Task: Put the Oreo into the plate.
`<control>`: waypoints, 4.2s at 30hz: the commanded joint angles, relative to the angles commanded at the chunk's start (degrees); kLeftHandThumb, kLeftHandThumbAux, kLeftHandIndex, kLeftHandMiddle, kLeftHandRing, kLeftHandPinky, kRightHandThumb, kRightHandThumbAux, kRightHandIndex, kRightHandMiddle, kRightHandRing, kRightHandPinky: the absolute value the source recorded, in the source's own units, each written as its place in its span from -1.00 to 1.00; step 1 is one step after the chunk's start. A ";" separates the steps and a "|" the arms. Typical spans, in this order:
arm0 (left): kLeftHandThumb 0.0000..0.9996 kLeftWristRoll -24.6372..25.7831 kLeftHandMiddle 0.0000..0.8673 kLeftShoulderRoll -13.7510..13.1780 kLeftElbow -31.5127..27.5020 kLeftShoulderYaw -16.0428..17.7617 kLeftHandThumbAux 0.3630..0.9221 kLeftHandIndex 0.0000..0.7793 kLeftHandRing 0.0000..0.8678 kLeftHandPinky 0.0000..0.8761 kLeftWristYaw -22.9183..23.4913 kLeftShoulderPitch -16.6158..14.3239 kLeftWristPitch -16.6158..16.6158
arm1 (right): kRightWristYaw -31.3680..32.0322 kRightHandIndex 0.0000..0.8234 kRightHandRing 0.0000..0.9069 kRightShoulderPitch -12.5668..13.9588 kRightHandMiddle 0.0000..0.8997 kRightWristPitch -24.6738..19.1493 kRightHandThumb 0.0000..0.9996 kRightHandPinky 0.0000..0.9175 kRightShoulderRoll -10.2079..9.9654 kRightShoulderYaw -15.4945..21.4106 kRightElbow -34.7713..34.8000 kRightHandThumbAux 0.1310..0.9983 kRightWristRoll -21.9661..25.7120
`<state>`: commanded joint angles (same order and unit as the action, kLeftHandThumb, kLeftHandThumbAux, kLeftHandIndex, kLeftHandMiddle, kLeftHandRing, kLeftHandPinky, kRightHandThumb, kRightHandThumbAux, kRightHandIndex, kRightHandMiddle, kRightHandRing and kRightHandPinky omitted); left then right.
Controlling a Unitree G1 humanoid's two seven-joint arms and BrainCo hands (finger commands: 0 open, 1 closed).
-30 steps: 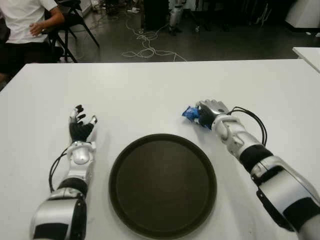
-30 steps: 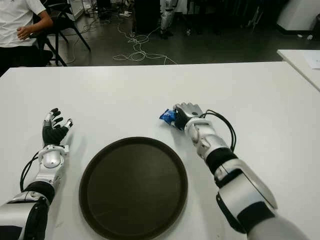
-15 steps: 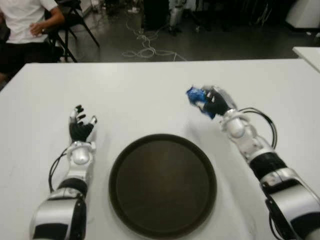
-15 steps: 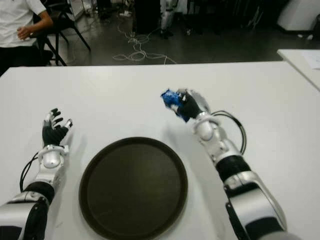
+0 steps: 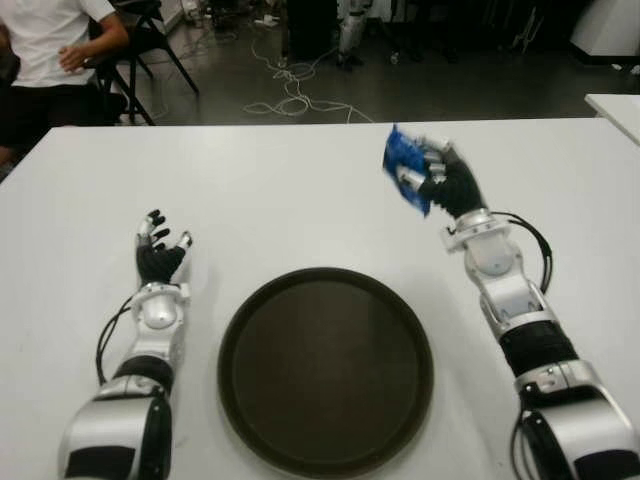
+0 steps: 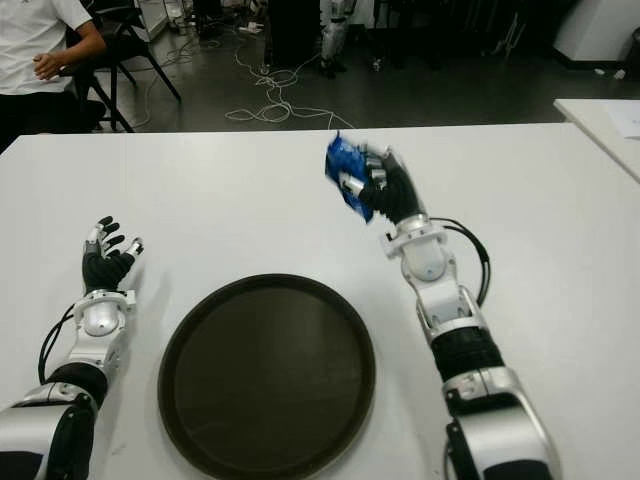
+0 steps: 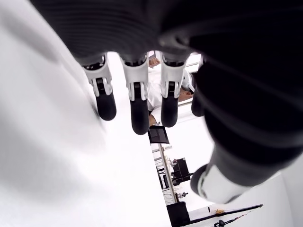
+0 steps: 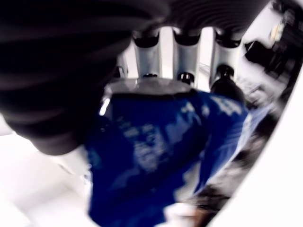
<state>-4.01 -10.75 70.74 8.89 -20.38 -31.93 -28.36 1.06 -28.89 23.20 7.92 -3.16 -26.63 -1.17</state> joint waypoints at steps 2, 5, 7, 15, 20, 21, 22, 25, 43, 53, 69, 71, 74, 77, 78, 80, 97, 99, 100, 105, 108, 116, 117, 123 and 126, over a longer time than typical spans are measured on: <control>-0.74 0.04 -0.62 -0.02 -0.02 0.00 0.55 -0.64 -0.65 -0.71 0.05 -0.05 0.12 | 1.00 0.07 0.81 1.23 0.80 0.32 0.40 0.78 -1.49 0.38 2.94 0.37 2.01; -0.73 0.02 -0.62 -0.07 -0.07 -0.12 0.56 -0.61 -0.66 -0.73 0.07 -0.12 0.43 | 3.52 0.07 0.80 2.97 0.79 1.20 0.40 0.78 -5.19 0.48 7.80 0.37 7.18; -0.72 -0.03 -0.63 -0.10 -0.08 -0.22 0.56 -0.61 -0.66 -0.73 -0.01 -0.18 0.67 | 5.53 0.07 0.80 3.34 0.80 2.15 0.40 0.78 -6.54 1.06 8.12 0.37 10.14; -0.75 -0.55 -0.64 -0.23 -0.12 -0.85 0.60 -0.62 -0.66 -0.72 -0.71 -0.32 1.07 | 13.52 0.07 0.86 4.39 0.85 1.14 0.40 0.86 -9.08 3.16 9.43 0.36 18.72; -0.77 -1.08 -0.61 -0.27 -0.28 -1.46 0.57 -0.63 -0.64 -0.69 -1.24 -0.23 0.96 | 13.96 0.07 0.90 6.51 0.89 -1.25 0.41 0.89 -9.71 2.28 13.06 0.36 17.89; -0.77 -1.10 -0.61 -0.25 -0.30 -1.46 0.57 -0.63 -0.63 -0.69 -1.26 -0.22 0.93 | 13.86 0.07 0.90 6.81 0.89 -1.44 0.41 0.89 -9.87 2.16 13.50 0.36 17.45; -0.76 -1.10 -0.61 -0.21 -0.36 -1.44 0.56 -0.63 -0.63 -0.68 -1.27 -0.19 0.84 | 13.07 0.07 0.90 7.36 0.89 -1.21 0.41 0.89 -10.19 1.25 13.97 0.36 15.38; -0.76 -1.08 -0.60 -0.11 -0.46 -1.39 0.52 -0.61 -0.62 -0.68 -1.30 -0.13 0.67 | 11.19 0.07 0.88 8.07 0.88 -0.20 0.41 0.86 -10.09 -0.57 14.07 0.36 9.83; -0.77 -1.40 -0.62 0.03 -0.61 -1.83 0.49 -0.63 -0.65 -0.71 -1.76 -0.10 0.10 | 24.36 0.06 0.80 5.81 0.81 8.25 0.39 0.76 -0.87 -10.69 7.54 0.37 -2.23; -0.77 -1.55 -0.62 0.02 -0.67 -1.99 0.40 -0.58 -0.64 -0.68 -1.79 0.06 -0.53 | 28.48 0.06 0.80 5.79 0.81 3.26 0.40 0.76 1.66 -14.49 10.42 0.37 -6.38; -0.71 -1.35 -0.61 -0.02 -0.60 -1.86 0.45 -0.55 -0.61 -0.63 -1.70 0.34 -1.66 | 25.31 0.06 0.83 5.76 0.85 2.77 0.40 0.78 5.28 -18.52 12.53 0.36 -18.89; -0.71 -1.32 -0.60 0.00 -0.57 -1.82 0.46 -0.56 -0.60 -0.63 -1.77 0.32 -1.63 | 25.37 0.07 0.83 5.90 0.84 2.18 0.40 0.78 5.55 -18.72 13.00 0.36 -19.34; -0.72 -1.18 -0.59 0.04 -0.54 -1.71 0.48 -0.55 -0.59 -0.62 -1.76 0.28 -1.50 | 25.45 0.07 0.82 5.81 0.83 1.86 0.40 0.78 6.03 -19.18 13.45 0.36 -19.94; -0.69 -1.02 -0.59 0.08 -0.48 -1.58 0.47 -0.58 -0.60 -0.62 -1.66 0.21 -1.29 | 26.00 0.06 0.83 5.11 0.84 2.53 0.40 0.79 6.87 -20.01 13.19 0.37 -20.59; -0.68 -1.01 -0.59 0.08 -0.48 -1.55 0.46 -0.58 -0.60 -0.62 -1.61 0.21 -1.28 | 26.13 0.06 0.83 4.93 0.85 2.76 0.40 0.78 7.06 -20.19 13.04 0.37 -20.67; -0.66 -0.96 -0.59 0.09 -0.49 -1.49 0.45 -0.58 -0.60 -0.61 -1.47 0.21 -1.32 | 26.27 0.06 0.84 4.60 0.85 3.30 0.40 0.79 7.33 -20.53 12.56 0.37 -20.83; -0.71 -1.01 -0.57 0.04 -0.67 -1.55 0.46 -0.57 -0.60 -0.66 -1.34 0.17 -1.33 | 26.83 0.06 0.84 3.78 0.86 1.07 0.40 0.78 8.60 -22.32 11.75 0.37 -23.43; -0.73 -1.09 -0.57 0.04 -0.69 -1.61 0.46 -0.56 -0.60 -0.66 -1.38 0.18 -1.36 | 27.16 0.06 0.83 3.73 0.85 0.41 0.40 0.77 8.65 -22.43 11.85 0.36 -23.75; -0.74 -1.12 -0.58 0.02 -0.70 -1.65 0.46 -0.55 -0.60 -0.66 -1.40 0.19 -1.37 | 27.31 0.06 0.82 3.71 0.85 0.14 0.40 0.76 8.66 -22.48 11.93 0.36 -23.87; -0.77 -1.54 -0.58 -0.11 -0.71 -1.98 0.46 -0.54 -0.60 -0.65 -1.69 0.23 -1.37 | 28.23 0.06 0.81 3.33 0.83 -1.20 0.40 0.75 9.00 -23.12 12.12 0.37 -24.66; -0.76 -1.70 -0.59 -0.16 -0.72 -2.10 0.42 -0.54 -0.60 -0.64 -1.72 0.24 -1.32 | 28.54 0.06 0.80 3.00 0.82 -1.57 0.40 0.73 9.19 -23.59 11.78 0.37 -25.21; -0.74 -1.43 -0.59 -0.19 -0.70 -1.98 0.39 -0.55 -0.62 -0.68 -0.98 0.34 -1.83 | 26.69 0.06 0.79 3.02 0.80 -0.33 0.39 0.74 8.65 -23.58 9.94 0.37 -25.60; -0.74 -1.25 -0.59 -0.16 -0.70 -1.86 0.40 -0.56 -0.62 -0.67 -0.80 0.34 -1.87 | 26.12 0.06 0.79 3.04 0.80 -0.05 0.39 0.74 8.45 -23.44 9.51 0.37 -25.52; -0.73 -0.72 -0.60 -0.09 -0.59 -1.39 0.40 -0.55 -0.62 -0.67 -0.19 0.27 -1.96 | 23.37 0.06 0.76 3.08 0.77 1.25 0.38 0.74 7.61 -22.90 7.54 0.37 -25.06; -0.73 -0.68 -0.59 -0.12 -0.47 -1.29 0.43 -0.53 -0.61 -0.68 -0.22 0.19 -1.94 | 21.57 0.05 0.76 3.21 0.75 2.06 0.38 0.74 6.96 -22.48 6.33 0.37 -24.69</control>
<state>-4.69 -10.87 70.27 7.60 -20.61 -31.73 -30.30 22.63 -25.68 25.26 14.88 -25.64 -20.30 -25.86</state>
